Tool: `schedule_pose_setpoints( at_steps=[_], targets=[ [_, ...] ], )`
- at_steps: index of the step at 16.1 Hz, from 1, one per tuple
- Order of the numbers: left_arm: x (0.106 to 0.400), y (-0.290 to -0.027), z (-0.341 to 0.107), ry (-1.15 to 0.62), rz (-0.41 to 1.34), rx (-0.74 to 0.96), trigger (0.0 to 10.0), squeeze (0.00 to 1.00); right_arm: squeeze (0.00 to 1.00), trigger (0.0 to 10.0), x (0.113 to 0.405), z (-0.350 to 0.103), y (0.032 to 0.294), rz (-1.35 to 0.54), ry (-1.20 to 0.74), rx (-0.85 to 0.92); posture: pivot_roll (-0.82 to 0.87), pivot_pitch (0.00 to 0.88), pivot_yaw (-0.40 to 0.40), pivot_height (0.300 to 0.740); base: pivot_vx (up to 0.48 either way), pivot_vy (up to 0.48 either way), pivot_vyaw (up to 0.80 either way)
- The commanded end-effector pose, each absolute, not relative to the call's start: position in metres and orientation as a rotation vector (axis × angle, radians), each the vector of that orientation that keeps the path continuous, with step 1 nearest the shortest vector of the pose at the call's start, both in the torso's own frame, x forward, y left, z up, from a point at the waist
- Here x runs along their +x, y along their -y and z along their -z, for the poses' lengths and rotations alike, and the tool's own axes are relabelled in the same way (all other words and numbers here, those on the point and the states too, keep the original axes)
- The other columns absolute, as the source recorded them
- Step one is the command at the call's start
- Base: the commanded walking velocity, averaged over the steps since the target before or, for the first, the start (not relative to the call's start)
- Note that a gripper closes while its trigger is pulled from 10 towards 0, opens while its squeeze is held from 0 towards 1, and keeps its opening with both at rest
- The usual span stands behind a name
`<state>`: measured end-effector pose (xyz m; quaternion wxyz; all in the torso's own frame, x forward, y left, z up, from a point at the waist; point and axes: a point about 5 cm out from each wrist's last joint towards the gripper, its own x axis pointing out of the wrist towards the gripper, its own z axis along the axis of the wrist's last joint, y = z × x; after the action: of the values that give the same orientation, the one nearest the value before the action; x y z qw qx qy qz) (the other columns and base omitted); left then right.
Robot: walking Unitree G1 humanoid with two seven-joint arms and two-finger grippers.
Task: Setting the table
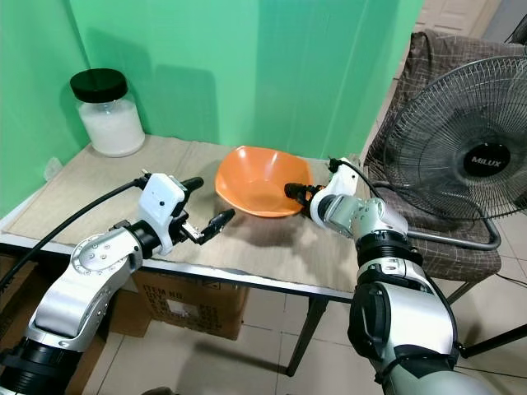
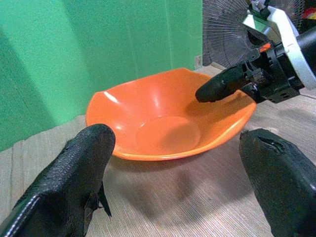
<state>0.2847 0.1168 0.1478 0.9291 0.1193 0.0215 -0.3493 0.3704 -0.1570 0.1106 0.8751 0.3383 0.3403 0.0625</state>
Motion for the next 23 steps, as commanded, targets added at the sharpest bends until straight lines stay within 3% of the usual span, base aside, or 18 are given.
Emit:
schedule_pose_setpoints(
  at_steps=[1,6,17,23],
  targets=[
    [0.285,-0.114,-0.147,-0.052,0.740,0.261,10.0,0.00,0.00,0.0,0.374,-0.118,0.157,-0.145,-0.686,0.735,0.00,0.000,-0.080,0.740,0.000,0.000,0.00],
    [0.271,-0.106,-0.137,-0.147,0.896,0.226,10.0,0.00,0.00,0.0,0.373,-0.114,0.156,-0.140,-0.696,0.787,0.00,0.000,-0.082,0.740,0.000,0.000,0.00],
    [0.283,-0.113,-0.142,-0.142,0.888,0.284,10.0,0.00,0.00,0.0,0.377,-0.117,0.152,-0.146,-0.657,0.854,0.02,0.000,-0.053,0.740,0.000,0.000,0.00],
    [0.298,-0.121,-0.147,-0.124,0.865,0.332,10.0,0.00,0.00,0.0,0.381,-0.127,0.148,-0.166,-0.599,0.921,-0.01,0.000,0.006,0.740,0.000,0.000,0.00]
  ],
)
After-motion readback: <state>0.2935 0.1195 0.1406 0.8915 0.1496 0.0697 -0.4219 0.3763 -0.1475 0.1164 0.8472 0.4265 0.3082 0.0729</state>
